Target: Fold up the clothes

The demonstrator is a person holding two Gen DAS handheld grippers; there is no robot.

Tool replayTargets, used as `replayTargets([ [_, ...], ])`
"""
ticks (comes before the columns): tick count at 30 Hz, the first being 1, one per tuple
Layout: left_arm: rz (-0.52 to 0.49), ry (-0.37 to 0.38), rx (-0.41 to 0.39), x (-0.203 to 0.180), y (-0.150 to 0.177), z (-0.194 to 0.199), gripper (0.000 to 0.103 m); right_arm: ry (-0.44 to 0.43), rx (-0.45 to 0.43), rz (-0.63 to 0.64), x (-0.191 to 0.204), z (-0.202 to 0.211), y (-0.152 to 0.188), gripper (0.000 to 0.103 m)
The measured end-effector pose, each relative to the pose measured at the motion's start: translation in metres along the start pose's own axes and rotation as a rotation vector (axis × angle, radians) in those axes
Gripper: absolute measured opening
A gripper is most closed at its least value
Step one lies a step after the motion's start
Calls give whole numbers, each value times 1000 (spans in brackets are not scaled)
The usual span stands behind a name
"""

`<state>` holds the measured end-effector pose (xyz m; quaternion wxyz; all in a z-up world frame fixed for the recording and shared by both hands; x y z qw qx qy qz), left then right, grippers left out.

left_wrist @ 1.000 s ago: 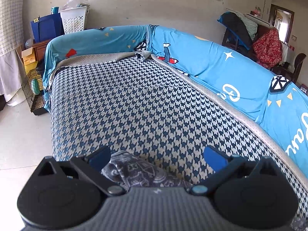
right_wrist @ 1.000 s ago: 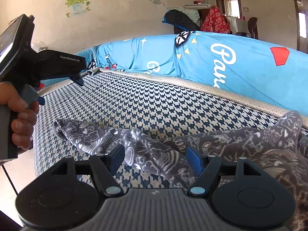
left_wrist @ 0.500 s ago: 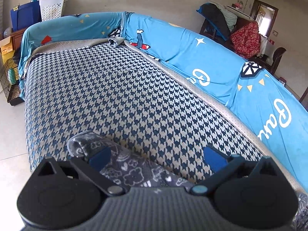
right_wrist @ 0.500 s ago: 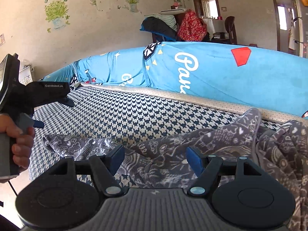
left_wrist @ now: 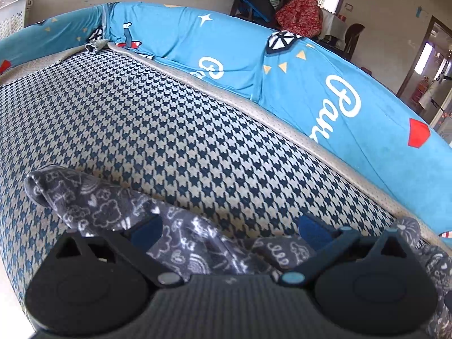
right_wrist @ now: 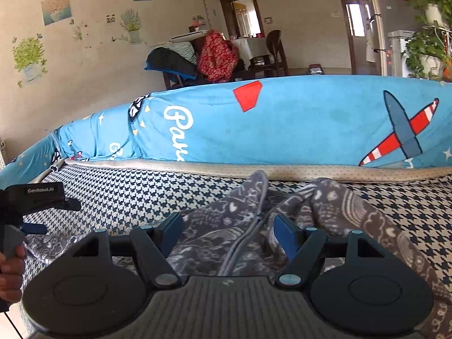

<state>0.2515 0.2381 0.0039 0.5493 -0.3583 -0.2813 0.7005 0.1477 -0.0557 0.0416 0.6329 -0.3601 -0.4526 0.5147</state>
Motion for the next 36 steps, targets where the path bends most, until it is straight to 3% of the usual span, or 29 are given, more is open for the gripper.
replayTargets([
  [8,-66,73,46,-42,20,2,103,108,0,-37,-56,-6,1,72],
  [15,-119,105,95,-67,48,-10,103,164,-47,-63,-88,-15,-4,79],
  [23,-173,157,153,-92,75,-13,103,147,-76,-91,-104,-30,-3,84],
  [31,-223,170,173,-103,89,-11,103,158,-29,-73,-113,-50,13,84],
  [34,-222,168,178,-103,90,-12,103,134,3,-80,-112,-56,21,64],
  [36,-217,169,180,-103,90,-12,103,121,16,-77,-110,-57,24,36],
])
Point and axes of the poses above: each gripper's, at about its wrist camera, not at the fingertips, and z roughly against the way its jaws point, x to its left, y to its underside, the point moved 7 cm from there along -z, roughly the way its jaws point, and after that the axes turned 12 degrees about -x, right-handed, at the moved point
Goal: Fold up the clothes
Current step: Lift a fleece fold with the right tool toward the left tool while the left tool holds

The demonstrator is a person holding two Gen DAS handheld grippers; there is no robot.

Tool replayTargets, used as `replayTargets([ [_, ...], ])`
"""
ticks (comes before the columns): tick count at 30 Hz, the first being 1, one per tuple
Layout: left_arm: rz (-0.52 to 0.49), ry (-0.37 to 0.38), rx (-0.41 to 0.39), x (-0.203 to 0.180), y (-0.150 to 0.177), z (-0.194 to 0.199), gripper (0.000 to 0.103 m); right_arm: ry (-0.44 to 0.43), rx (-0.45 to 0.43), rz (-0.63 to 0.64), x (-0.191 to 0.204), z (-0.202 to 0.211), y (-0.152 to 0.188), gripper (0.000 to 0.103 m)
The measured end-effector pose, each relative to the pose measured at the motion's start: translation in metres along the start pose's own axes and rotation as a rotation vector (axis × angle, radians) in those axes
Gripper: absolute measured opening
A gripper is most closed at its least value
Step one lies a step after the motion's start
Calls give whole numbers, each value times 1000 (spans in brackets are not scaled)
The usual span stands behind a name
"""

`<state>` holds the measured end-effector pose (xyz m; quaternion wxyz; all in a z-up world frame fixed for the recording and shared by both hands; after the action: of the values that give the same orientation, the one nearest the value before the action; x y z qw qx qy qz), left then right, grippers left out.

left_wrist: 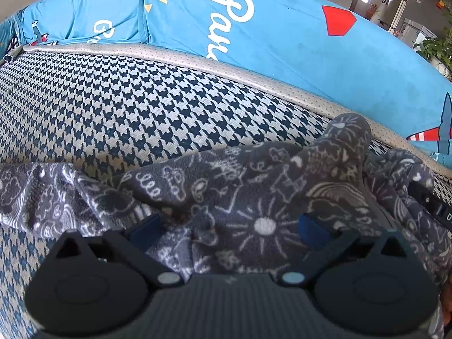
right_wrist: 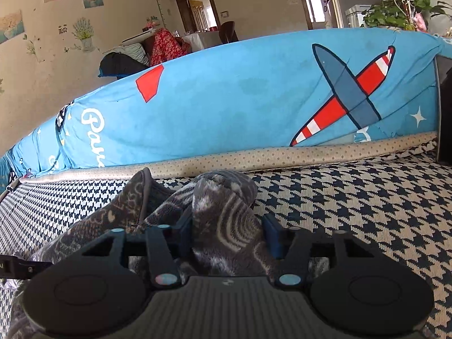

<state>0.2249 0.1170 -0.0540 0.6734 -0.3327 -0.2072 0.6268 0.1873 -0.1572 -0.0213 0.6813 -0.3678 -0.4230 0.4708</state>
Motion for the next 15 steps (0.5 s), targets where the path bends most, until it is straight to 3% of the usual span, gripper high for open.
replayTargets([
  [2,2,1,0,0,-1,0,103,-10,4,10,3,1,1,23],
  [4,6,4,-1,-1,-2,0,103,-7,-7,34,8,4,-2,19],
  [9,16,13,-13,0,-8,3,103,-62,-71,103,24,31,-20,16],
  [15,69,51,-107,5,-34,21,103,-247,-104,289,72,81,-23,15],
])
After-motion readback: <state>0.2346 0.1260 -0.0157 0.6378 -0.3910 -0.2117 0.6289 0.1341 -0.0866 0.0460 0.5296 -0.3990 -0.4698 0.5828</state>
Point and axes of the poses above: each gripper's, at about its wrist camera, not at the fingertips, and z roughly against the way its jaws point, x to its left, y to its underside, the point moved 7 cm from there along -z, roughly the way its jaws point, and after that the axes turned 12 degrees about -x, right-handed, at the moved point
